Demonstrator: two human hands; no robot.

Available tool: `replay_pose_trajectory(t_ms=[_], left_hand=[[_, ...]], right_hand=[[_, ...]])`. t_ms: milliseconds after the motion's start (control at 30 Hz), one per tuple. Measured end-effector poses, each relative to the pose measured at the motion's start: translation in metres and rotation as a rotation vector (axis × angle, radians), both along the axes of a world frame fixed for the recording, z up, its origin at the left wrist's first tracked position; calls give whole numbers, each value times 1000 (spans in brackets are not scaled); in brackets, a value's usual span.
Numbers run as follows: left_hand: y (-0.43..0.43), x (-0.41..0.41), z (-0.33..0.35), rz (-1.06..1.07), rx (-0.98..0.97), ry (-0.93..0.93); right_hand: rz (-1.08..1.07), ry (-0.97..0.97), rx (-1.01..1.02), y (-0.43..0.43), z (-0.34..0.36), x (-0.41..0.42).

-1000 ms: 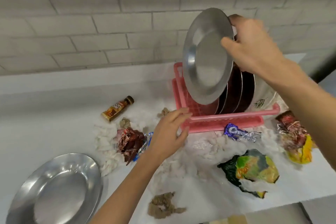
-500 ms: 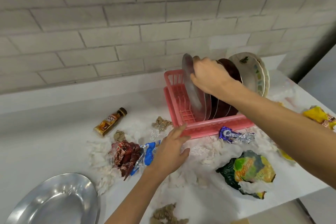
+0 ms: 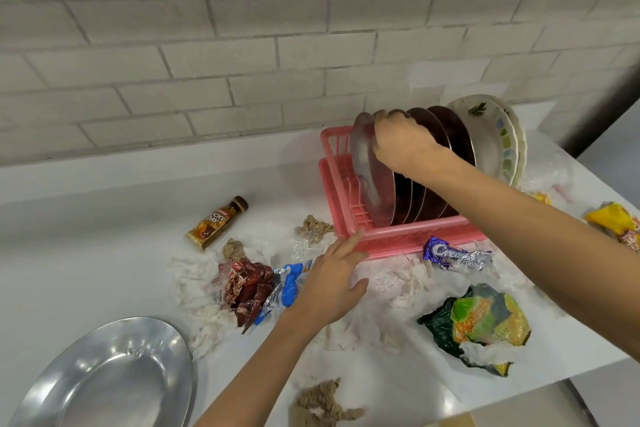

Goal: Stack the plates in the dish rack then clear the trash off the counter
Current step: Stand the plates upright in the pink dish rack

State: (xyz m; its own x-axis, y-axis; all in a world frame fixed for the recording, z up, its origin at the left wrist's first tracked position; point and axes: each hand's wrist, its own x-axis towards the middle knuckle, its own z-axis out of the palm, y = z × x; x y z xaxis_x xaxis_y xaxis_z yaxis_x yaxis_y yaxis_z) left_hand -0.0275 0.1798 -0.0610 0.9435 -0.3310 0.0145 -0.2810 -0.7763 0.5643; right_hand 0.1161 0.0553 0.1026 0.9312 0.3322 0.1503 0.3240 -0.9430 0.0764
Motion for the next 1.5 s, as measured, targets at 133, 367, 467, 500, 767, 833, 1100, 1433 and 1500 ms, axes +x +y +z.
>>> replay_pose_trajectory(t_ms=[133,367,467,500,767,833,1100,1433,1500], left_hand=[[3,-6,8,29,-138,-29],[45,-60,25,351,-451,-149],[72,-90,16,507,-455,-211],[82,-101,12,554,-438,-218],[163,-193,-22,865,-101,156],[169,-209,-34,801,32,348],[159,-229,-42,1008,66,36],[156,-186,50,949,-89,-639],[137,-161,65,822,-101,-732]], right_hand=[[3,-123,-59,-3,7,2],[135,-140,106,18,23,-32],[232,-14,170,43,10,-59],[260,30,176,52,4,-68],[433,220,192,105,-48,-100],[473,254,179,113,-55,-106],[592,455,121,134,-84,-148],[494,735,561,174,-41,-126],[428,809,717,168,-22,-118]])
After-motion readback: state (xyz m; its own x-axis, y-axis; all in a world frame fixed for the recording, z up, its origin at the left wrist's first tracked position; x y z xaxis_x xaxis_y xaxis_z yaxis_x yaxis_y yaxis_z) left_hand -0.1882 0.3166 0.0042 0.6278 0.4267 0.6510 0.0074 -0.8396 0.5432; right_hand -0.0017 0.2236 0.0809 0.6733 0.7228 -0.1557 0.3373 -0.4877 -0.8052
